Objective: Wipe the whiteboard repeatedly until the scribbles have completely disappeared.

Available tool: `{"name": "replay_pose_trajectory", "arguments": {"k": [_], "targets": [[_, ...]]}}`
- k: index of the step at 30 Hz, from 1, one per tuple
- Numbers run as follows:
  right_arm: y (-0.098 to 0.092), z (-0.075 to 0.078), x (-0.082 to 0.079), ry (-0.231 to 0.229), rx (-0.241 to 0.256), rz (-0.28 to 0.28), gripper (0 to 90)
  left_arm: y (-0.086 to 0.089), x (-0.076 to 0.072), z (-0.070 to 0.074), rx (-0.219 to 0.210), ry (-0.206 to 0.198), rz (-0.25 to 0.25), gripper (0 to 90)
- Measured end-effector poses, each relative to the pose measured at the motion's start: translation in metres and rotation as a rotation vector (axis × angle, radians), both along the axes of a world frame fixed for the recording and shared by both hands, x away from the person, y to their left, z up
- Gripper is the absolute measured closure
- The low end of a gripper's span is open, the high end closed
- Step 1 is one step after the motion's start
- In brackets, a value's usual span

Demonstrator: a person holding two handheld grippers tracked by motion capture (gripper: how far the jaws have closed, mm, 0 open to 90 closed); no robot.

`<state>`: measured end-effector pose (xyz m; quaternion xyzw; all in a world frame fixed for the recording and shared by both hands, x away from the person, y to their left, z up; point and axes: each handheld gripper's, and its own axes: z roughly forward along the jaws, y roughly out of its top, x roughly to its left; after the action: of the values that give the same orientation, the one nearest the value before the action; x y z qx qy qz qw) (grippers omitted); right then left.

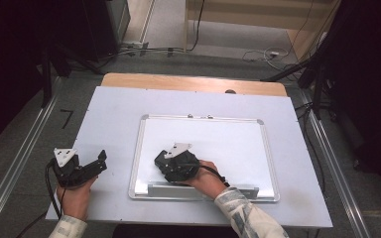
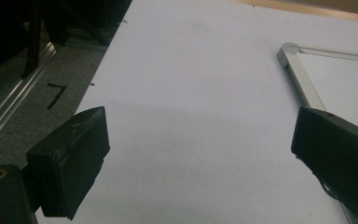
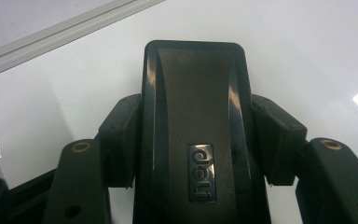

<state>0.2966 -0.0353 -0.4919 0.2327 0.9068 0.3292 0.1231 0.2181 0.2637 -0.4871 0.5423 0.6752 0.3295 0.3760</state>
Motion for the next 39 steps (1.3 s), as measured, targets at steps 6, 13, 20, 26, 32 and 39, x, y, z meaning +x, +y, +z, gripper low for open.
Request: {"name": "replay_pose_trajectory", "arguments": {"k": [6,13,20,26,32,39], "targets": [[0.000,0.000,-0.002,0.002,0.001,-0.012,38.9,0.001,-0.002,0.000,-0.002,0.001,0.003,4.5],[-0.004,0.000,-0.005,0.001,0.001,0.000,38.9,0.000,-0.001,0.000,-0.002,0.001,0.002,4.5],[-0.014,0.000,-0.009,0.005,-0.001,0.013,38.9,0.002,-0.002,0.000,-0.003,0.001,0.003,4.5],[-0.023,0.000,-0.010,0.005,-0.003,0.012,38.9,0.002,-0.002,0.000,-0.005,-0.001,0.004,4.5],[-0.035,0.001,-0.008,0.004,-0.003,0.001,38.9,0.002,-0.003,0.000,-0.006,0.001,0.007,4.5],[-0.054,0.001,-0.006,0.004,0.000,-0.019,38.9,0.002,-0.003,0.000,-0.004,0.000,0.005,4.5]]}}
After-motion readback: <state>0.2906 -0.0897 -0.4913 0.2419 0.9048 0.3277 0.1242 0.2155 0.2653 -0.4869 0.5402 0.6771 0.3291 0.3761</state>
